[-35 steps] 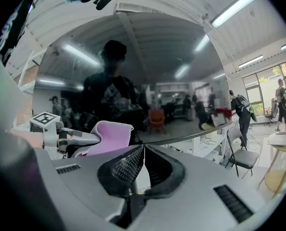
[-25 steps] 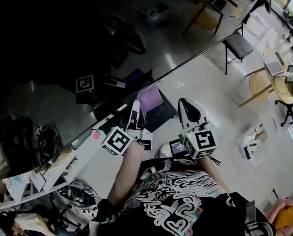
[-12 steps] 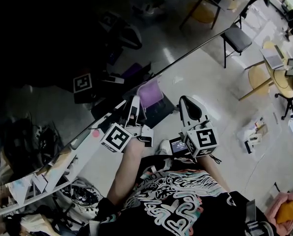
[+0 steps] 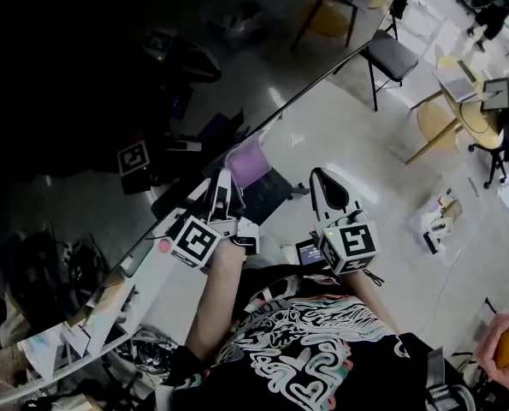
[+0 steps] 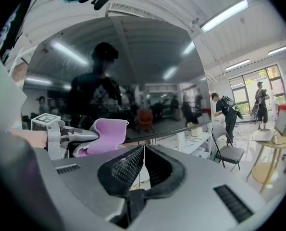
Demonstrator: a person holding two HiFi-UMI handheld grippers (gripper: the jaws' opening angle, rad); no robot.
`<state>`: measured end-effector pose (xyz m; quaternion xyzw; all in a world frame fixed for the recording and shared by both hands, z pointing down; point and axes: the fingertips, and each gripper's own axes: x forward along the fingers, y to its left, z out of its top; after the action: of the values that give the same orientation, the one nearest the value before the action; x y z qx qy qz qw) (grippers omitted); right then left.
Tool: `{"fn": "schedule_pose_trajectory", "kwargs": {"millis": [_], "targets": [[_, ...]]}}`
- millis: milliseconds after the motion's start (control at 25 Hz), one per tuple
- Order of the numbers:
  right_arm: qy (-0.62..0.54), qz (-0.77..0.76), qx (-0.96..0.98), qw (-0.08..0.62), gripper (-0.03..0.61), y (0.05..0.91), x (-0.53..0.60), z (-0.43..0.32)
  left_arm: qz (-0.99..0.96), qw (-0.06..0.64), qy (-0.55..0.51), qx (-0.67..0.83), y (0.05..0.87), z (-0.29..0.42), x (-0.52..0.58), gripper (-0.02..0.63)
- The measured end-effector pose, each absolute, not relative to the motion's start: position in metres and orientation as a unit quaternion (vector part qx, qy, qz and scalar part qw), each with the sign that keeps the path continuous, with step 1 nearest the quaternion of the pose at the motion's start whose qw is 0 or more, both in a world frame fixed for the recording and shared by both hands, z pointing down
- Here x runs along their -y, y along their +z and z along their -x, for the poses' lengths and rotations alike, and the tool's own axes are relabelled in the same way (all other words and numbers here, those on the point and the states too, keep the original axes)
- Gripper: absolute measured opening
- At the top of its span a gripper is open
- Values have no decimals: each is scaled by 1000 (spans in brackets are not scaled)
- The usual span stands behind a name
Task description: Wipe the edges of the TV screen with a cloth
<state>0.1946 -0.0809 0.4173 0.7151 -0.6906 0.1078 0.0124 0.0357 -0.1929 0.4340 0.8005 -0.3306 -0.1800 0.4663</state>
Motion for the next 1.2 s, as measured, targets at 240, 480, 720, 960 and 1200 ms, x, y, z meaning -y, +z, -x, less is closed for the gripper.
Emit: {"fn": "schedule_pose_trajectory", "kwargs": {"millis": [240,480,720,960,1200], "targets": [[102,-732,674,11,31,412,70,-207,-797,476,-192,319,432,-42,195,92],[96,-749,655,8,31,407,61,-216,-793,487,-188,315,435,-46,196,92],[87,-759,645,7,31,408,57,-221,-791,495,-192,304,436,-52,194,92],[89,-754,651,-2,31,402,68,-215,-772,528,-217,280,438,-58,199,92],[96,-759,644,-3,31,407,59,-221,-749,559,-238,263,432,-70,197,92]]}}
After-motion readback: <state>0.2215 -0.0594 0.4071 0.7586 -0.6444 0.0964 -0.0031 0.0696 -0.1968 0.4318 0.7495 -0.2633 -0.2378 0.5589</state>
